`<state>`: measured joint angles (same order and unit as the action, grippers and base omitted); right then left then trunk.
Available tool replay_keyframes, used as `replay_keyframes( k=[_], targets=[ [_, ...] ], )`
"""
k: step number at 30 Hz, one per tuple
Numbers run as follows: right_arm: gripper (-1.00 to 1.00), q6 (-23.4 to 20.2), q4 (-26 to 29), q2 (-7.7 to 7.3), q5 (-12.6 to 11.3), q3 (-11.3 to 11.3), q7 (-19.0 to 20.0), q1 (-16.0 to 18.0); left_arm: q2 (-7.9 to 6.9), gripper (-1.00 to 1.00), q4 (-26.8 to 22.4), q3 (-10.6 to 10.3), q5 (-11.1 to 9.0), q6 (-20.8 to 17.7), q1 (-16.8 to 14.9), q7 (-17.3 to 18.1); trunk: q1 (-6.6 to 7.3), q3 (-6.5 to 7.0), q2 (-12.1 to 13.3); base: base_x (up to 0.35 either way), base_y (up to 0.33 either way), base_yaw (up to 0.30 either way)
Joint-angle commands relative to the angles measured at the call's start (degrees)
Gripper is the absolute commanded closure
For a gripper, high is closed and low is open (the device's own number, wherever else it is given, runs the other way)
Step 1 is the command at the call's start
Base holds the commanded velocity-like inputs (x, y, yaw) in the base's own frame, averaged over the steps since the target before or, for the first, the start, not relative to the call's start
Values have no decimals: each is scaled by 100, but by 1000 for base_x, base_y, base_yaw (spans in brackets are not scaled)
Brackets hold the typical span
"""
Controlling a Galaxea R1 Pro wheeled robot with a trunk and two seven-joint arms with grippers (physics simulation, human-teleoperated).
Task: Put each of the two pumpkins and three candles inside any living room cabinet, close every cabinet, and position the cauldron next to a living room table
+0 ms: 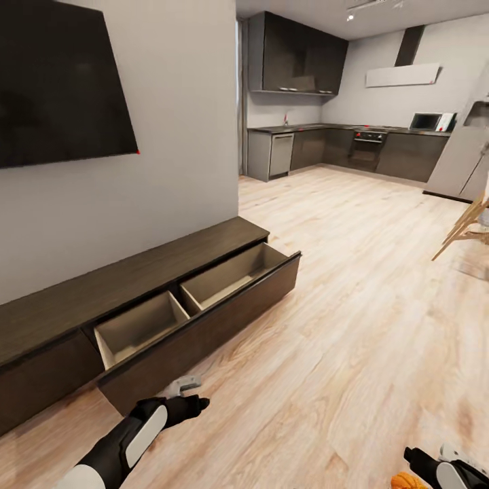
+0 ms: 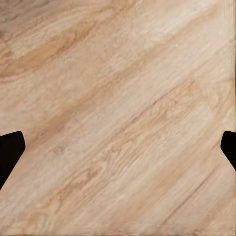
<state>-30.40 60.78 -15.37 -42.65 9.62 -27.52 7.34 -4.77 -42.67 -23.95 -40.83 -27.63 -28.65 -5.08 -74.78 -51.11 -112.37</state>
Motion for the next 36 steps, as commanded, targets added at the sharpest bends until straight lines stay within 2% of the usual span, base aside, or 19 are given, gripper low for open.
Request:
replay_keyframes(
  k=[1,3,7,19,23,25,30,36],
  targets=[
    [-100,35,-20,-3,-54,-3,-45,4,-9,-100,-10,-81,-57,-16,-4,-55,23,13,39,0,0,-280],
    [-100,163,-105,-5,-52,-3,-44,4,-8,-100,-2,-176,-57,-24,-6,-60,67,49,119,0,0,-280],
    [-100,265,-185,-8,-52,-4,-43,4,-7,-100,3,-248,-57,-26,-5,-62,67,49,119,0,0,-280],
    [-100,314,-233,-9,-54,-4,-34,4,-7,-100,-62,-285,-63,43,0,-63,67,49,119,0,-4,-280],
    [-100,315,-238,-10,-57,-4,-34,4,41,-100,-75,-329,-60,52,-2,-70,67,49,119,0,-148,-280],
    [-100,315,-239,-10,-57,-4,-34,4,96,-100,-75,-549,-53,54,-3,-98,67,49,119,0,-234,-280],
    [-100,315,-241,-8,-53,-4,-34,4,132,-100,-71,-832,-49,56,-7,-121,67,49,119,0,-262,-280],
    [-100,321,-242,-2,-50,-8,-34,4,134,-100,-66,-886,-48,67,-9,-132,67,49,119,73,-280,-280]
  ],
)
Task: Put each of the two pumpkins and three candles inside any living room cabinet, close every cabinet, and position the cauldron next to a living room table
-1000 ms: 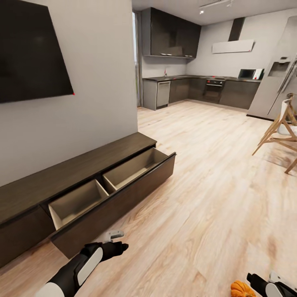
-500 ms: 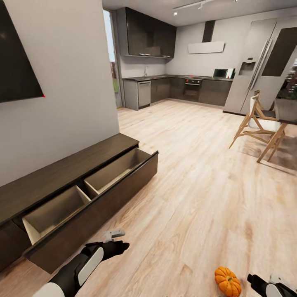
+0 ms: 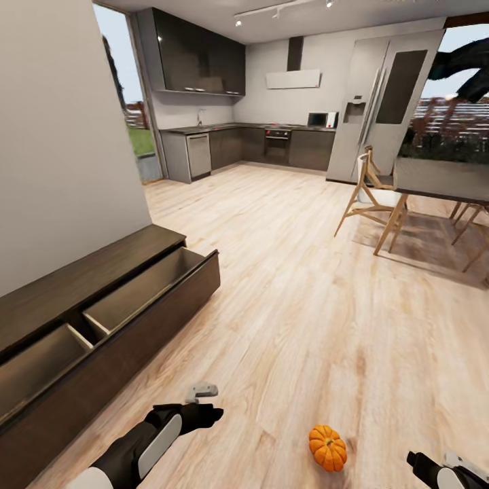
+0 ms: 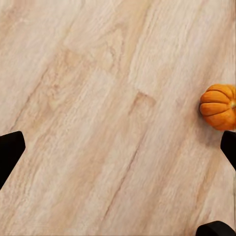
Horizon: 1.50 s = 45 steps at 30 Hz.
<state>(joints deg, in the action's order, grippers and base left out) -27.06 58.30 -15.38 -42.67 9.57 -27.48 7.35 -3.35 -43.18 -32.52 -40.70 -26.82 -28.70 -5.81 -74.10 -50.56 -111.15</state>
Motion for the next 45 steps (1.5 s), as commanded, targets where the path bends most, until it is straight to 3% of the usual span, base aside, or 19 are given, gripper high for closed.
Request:
replay_keyframes(
  k=[1,17,25,45],
  targets=[
    [-100,-12,6,-1,-49,-4,-38,4,-8,-100,-14,-30,-61,-12,-4,-59,-1,-5,-2,149,-278,-280],
    [-100,-3,7,15,-55,-50,-38,4,-8,-100,-1,-35,-69,14,0,-69,-1,11,-2,195,-185,-280],
    [-100,3,8,28,-57,-69,-38,4,-8,-100,36,-34,-76,48,-3,-71,-1,22,-2,162,84,-213],
    [-100,9,-13,42,-85,-43,-9,4,-13,-100,-35,-24,-82,154,0,-71,-1,23,-2,121,124,-11]
  ],
)
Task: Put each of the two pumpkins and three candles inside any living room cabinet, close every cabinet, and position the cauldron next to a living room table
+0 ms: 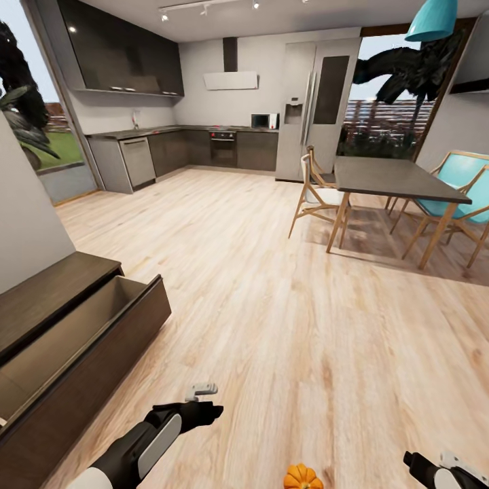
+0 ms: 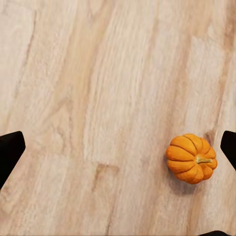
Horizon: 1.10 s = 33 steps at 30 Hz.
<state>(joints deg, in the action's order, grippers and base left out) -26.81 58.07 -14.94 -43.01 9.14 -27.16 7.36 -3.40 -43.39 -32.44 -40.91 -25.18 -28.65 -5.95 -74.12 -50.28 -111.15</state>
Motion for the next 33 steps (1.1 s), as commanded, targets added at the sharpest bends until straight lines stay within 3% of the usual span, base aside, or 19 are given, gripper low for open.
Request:
replay_keyframes(
  k=[1,2,4,5,7,9,10,11,13,15,17,19,25,33],
  targets=[
    [-100,-16,-8,-8,-65,14,26,2,-9,-100,-17,-27,-62,-25,-6,-55,0,-5,-3,18,9,0],
    [-100,-23,-41,-21,-86,39,319,2,-18,-100,-33,-17,-68,-82,-7,-52,0,-5,-3,11,6,0],
    [-100,-62,-162,-90,-95,128,1600,7,-35,-100,-180,2,-98,-493,-66,-54,0,-5,-3,6,3,0],
    [-100,-69,-233,-128,-97,207,1967,8,-39,-100,-248,7,-104,-618,-111,-56,0,-5,-3,4,2,0],
    [-100,-94,-730,-285,-91,744,3444,15,-51,-100,-498,77,-131,-1044,-428,-61,0,-5,-3,2,1,0],
    [-100,-104,-1111,-339,-89,1033,4109,28,-52,-100,-576,221,-164,-1269,-615,-62,0,-5,-3,1,0,0],
    [-100,-106,-1326,-363,-88,1162,4395,35,-53,-100,-606,326,-190,-1411,-703,-63,0,-5,-3,0,0,0],
    [-100,-109,-1794,-412,-87,1372,4862,58,-54,-100,-655,589,-242,-1729,-854,-61,0,-5,-3,0,0,0],
    [-100,-111,-2479,-522,-91,1553,5327,102,-41,-100,-734,1003,-282,-2119,-989,-60,0,-5,-3,0,0,0],
    [-100,-108,-2869,-583,-69,1618,5571,129,-25,-100,-790,1234,-310,-2353,-1064,-62,0,-5,-3,0,0,0],
    [-100,-105,-3014,-602,-51,1637,5663,139,-17,-100,-831,1327,-318,-2467,-1093,-63,0,-5,-3,0,0,0],
    [-100,-40,-2946,-536,-118,1702,5727,204,-29,-100,-858,1319,-338,-2530,-1158,3,0,-5,-2,0,0,0],
    [-100,-15,-2933,-539,-137,1896,5748,217,-29,-100,-854,1319,-338,-2536,-1160,24,0,-5,-2,0,0,0],
    [-100,-15,-2933,-539,-137,1907,5748,217,-29,-100,-854,1319,-338,-2536,-1160,24,0,-5,-2,0,0,0]
  ],
)
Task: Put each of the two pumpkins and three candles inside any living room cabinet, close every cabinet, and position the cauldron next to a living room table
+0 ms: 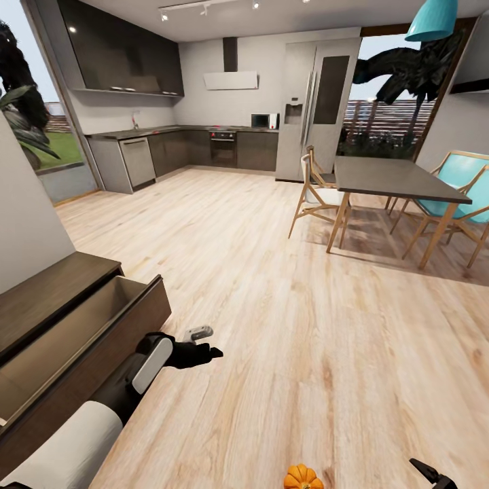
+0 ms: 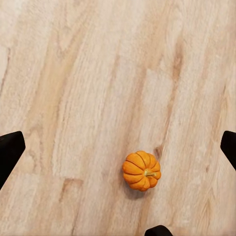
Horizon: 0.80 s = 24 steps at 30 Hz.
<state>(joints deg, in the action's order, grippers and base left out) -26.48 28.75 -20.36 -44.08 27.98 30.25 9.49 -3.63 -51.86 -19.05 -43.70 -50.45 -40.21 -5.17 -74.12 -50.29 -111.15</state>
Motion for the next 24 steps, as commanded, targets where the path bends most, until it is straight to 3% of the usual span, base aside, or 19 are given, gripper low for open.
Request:
replay_keyframes(
  k=[1,13,16,24],
  targets=[
    [-100,-48,0,2,-30,24,6,4,-6,-100,-7,-19,-59,-9,-4,-54,1,-5,-2,0,0,0],
    [-100,-54,3,-17,-30,24,7,-6,-6,-100,-4,-20,-59,-7,-4,-54,1,-5,-2,0,0,0],
    [-100,8,9,77,-23,111,74,93,7,-100,-100,-33,-59,-25,-30,-46,1,-5,-2,0,0,0],
    [-100,262,16,253,-14,217,285,252,18,-100,-193,-46,-59,-41,-53,-35,-175,-149,-323,0,0,0]
  ],
)
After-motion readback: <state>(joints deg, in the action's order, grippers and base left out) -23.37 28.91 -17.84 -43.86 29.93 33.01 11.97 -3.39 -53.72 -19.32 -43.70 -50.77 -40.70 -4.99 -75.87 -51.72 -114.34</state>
